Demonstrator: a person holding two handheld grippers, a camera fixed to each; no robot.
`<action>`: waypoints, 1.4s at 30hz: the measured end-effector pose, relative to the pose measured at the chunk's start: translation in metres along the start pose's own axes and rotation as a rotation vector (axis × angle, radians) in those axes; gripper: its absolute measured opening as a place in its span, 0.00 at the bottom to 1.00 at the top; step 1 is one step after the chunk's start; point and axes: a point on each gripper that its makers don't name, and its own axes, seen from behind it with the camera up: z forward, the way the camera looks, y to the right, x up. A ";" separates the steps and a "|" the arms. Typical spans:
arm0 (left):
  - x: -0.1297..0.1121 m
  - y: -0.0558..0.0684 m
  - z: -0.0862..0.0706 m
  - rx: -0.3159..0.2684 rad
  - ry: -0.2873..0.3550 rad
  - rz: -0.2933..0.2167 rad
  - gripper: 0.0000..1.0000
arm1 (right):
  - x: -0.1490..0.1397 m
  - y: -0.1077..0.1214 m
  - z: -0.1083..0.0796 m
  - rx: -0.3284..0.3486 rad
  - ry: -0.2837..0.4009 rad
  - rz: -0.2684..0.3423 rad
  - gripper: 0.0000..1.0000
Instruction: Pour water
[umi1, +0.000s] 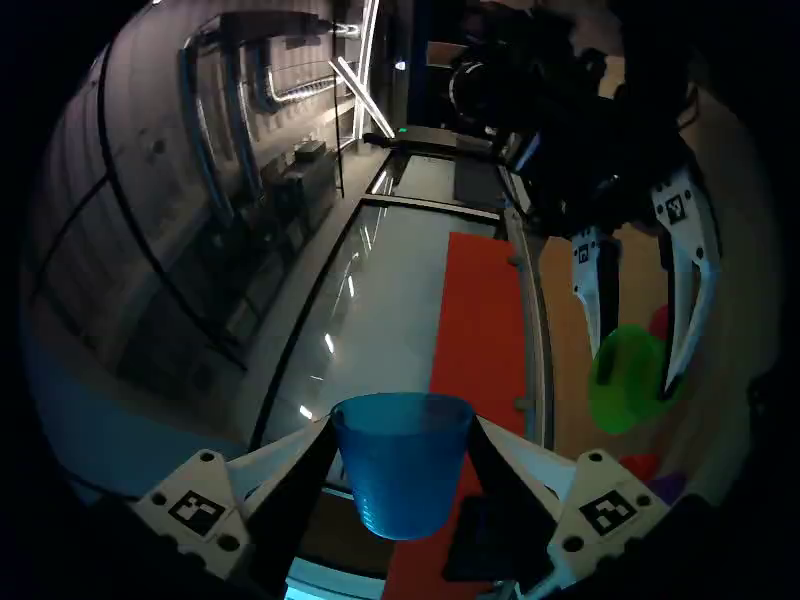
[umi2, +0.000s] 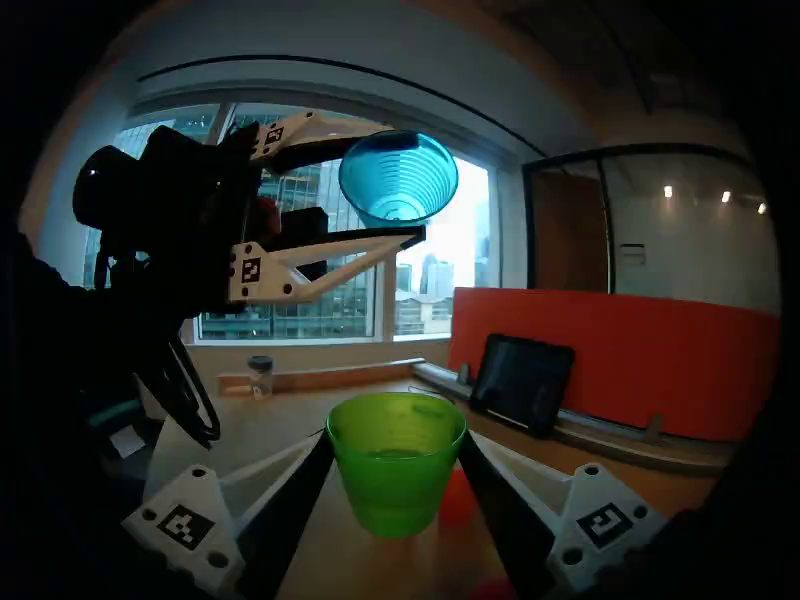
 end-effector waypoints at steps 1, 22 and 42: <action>-0.002 0.000 0.000 -0.001 -0.006 -0.035 0.87 | 0.000 0.000 0.000 -0.001 0.001 0.000 0.90; -0.035 -0.004 -0.003 -0.004 -0.097 -0.624 0.88 | 0.004 0.001 -0.004 -0.004 0.011 0.001 0.90; -0.054 0.002 -0.009 -0.019 -0.140 -1.011 0.88 | 0.010 -0.002 -0.007 -0.011 0.020 -0.007 0.90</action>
